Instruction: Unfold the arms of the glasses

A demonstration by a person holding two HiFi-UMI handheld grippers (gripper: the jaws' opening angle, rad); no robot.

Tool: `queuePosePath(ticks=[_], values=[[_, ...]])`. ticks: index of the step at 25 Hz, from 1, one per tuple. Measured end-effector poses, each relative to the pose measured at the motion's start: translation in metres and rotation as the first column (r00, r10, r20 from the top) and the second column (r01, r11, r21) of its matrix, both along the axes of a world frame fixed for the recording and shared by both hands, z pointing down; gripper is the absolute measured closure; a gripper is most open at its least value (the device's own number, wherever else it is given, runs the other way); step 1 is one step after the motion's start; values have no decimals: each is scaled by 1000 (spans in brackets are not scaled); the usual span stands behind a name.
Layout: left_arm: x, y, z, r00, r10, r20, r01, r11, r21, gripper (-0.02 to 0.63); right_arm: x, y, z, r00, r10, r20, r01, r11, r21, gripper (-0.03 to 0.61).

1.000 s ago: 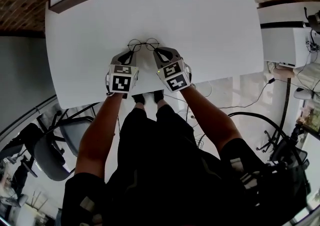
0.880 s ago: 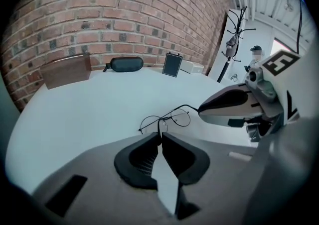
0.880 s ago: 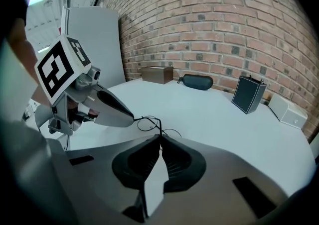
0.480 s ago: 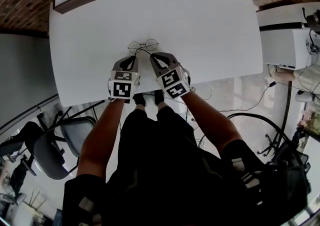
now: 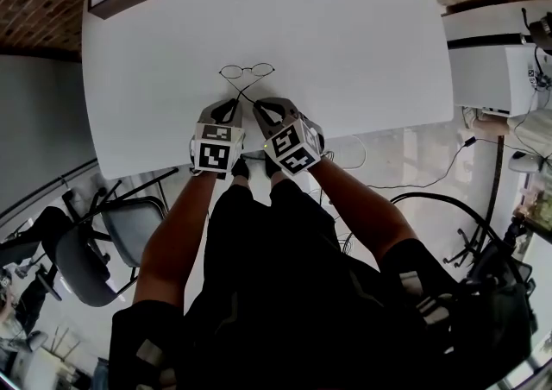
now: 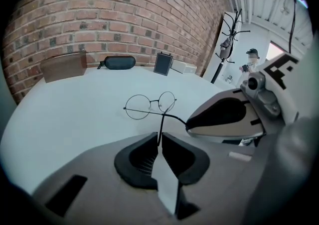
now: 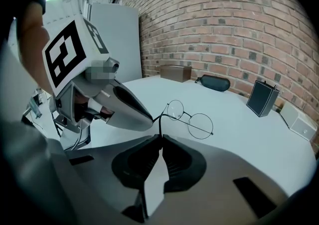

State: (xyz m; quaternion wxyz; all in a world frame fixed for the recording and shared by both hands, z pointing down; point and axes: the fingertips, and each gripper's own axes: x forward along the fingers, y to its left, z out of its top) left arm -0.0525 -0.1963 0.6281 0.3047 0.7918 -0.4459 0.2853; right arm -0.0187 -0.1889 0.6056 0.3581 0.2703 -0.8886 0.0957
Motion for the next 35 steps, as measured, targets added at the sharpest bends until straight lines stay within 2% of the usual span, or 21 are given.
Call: queuePosePath(ticks=[8, 17, 22, 25, 27, 29, 32, 35], values=[[17, 11, 8, 998, 27, -54, -28, 1000, -6, 578, -1, 9, 18, 999, -45, -26, 45, 999, -9, 557], [17, 23, 12, 993, 41, -107, -42, 999, -8, 575, 3, 11, 33, 997, -57, -59, 56, 998, -18, 555], [8, 12, 0, 987, -22, -159, 24, 1000, 10, 568, 4, 12, 35, 996, -54, -66, 53, 998, -18, 557], [3, -1, -8, 986, -48, -160, 54, 998, 32, 568, 5, 10, 31, 998, -44, -52, 42, 999, -32, 538], [1, -8, -12, 985, -60, -164, 68, 997, 42, 568, 7, 8, 26, 1000, 1, -21, -2, 998, -60, 479], [0, -15, -16, 983, -71, -169, 80, 996, 50, 568, 10, 3, 19, 995, 96, 39, -91, 989, -114, 471], [1, -23, -19, 983, -78, -164, 88, 995, 54, 568, 19, -13, 7, 953, 278, 121, -251, 947, -200, 462], [3, -26, -18, 987, -75, -144, 84, 995, 54, 568, 24, -24, 1, 900, 405, 158, -358, 897, -259, 448]])
